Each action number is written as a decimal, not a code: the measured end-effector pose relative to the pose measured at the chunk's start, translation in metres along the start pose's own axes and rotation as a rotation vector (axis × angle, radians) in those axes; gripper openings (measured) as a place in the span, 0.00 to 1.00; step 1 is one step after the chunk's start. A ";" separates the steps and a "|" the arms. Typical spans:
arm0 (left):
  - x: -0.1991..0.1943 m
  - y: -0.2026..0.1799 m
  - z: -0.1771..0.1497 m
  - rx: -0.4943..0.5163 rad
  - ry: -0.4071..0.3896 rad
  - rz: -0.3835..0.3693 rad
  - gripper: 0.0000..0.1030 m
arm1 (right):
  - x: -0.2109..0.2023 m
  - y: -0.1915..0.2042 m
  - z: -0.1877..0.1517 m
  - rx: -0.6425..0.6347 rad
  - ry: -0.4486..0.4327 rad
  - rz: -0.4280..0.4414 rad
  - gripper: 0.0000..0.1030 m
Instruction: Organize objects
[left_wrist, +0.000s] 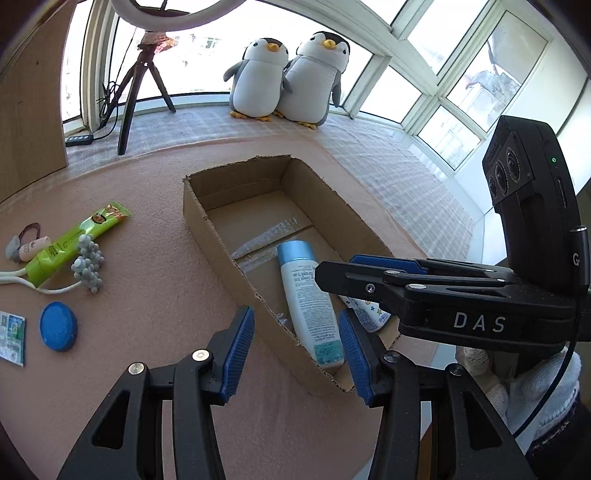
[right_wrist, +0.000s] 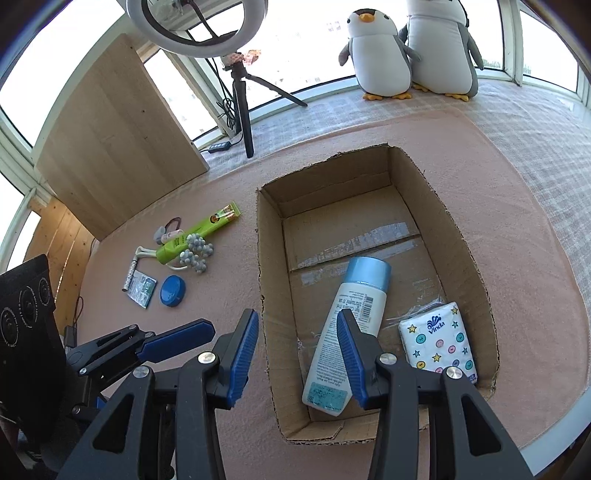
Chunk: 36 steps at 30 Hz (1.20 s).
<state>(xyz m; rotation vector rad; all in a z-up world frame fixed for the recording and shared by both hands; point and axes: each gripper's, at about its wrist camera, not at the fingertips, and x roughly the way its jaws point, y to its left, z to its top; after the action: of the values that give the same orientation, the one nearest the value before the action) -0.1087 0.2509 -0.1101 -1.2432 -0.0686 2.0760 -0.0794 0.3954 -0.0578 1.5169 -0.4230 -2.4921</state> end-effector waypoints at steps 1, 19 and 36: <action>-0.005 0.008 -0.002 -0.014 -0.003 0.008 0.50 | 0.002 0.006 0.001 -0.010 0.003 0.006 0.40; -0.124 0.165 -0.085 -0.320 -0.073 0.180 0.50 | 0.091 0.154 0.026 -0.300 0.148 0.112 0.39; -0.174 0.218 -0.138 -0.465 -0.113 0.273 0.50 | 0.209 0.208 0.057 -0.422 0.334 0.039 0.38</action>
<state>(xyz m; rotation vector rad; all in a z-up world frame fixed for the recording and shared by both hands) -0.0670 -0.0561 -0.1365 -1.4686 -0.4816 2.4566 -0.2219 0.1437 -0.1367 1.6690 0.1196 -2.0648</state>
